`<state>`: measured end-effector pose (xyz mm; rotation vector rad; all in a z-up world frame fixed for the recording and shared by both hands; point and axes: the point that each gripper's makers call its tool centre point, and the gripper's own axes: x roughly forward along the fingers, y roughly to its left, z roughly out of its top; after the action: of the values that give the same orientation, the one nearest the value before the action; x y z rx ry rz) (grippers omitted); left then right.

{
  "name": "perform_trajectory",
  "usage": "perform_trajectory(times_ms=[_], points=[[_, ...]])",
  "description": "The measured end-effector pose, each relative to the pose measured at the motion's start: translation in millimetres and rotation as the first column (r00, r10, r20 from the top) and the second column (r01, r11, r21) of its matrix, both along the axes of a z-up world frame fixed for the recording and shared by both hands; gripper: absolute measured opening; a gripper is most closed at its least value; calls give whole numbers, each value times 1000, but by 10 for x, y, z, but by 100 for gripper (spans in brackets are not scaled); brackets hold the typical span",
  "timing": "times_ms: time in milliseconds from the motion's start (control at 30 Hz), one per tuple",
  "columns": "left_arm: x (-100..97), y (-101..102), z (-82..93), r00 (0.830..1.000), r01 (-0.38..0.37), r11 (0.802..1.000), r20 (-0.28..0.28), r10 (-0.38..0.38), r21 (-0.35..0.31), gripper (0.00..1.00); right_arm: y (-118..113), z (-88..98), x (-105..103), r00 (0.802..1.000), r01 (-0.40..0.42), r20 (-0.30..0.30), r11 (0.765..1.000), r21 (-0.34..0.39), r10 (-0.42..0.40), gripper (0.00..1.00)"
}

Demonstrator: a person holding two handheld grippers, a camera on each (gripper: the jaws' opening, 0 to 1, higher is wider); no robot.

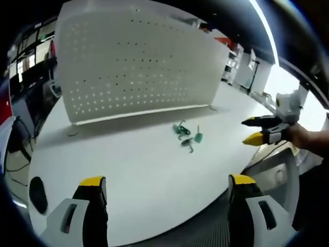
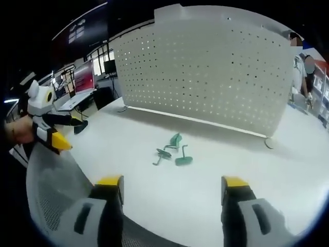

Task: Insert the hook assembly into the mounting plate slot until the hook locks in place.

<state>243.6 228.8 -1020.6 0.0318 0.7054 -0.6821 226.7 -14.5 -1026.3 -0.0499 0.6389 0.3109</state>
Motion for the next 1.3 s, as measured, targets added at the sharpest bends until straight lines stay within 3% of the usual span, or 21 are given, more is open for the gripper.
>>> perform_trajectory(times_ms=[200,333,600,833,1000,1167,1300], points=[[28,18,-31,1000,-12,1000,-10,12,5,100,58,-113,242,1000,-18,-16,1000,21,19,48],[11,7,-83,1000,-9,1000,-27,10,11,100,95,-254,413,998,-47,-33,999,-7,46,43],[27,-5,-166,998,1,1000,-56,0,23,100,187,-454,730,996,-65,-65,998,8,65,30],[79,1,-164,998,17,999,-56,-15,32,100,141,-610,932,996,-10,-87,1000,9,11,25],[78,9,-158,998,9,1000,-57,-8,28,100,144,-666,1033,995,19,-94,1000,23,-17,16],[61,40,-181,998,4,999,-65,-2,32,100,167,-775,1147,987,85,-139,994,65,-75,15],[48,53,-187,998,7,999,-68,-5,38,100,164,-839,1200,983,103,-157,993,52,-93,12]])
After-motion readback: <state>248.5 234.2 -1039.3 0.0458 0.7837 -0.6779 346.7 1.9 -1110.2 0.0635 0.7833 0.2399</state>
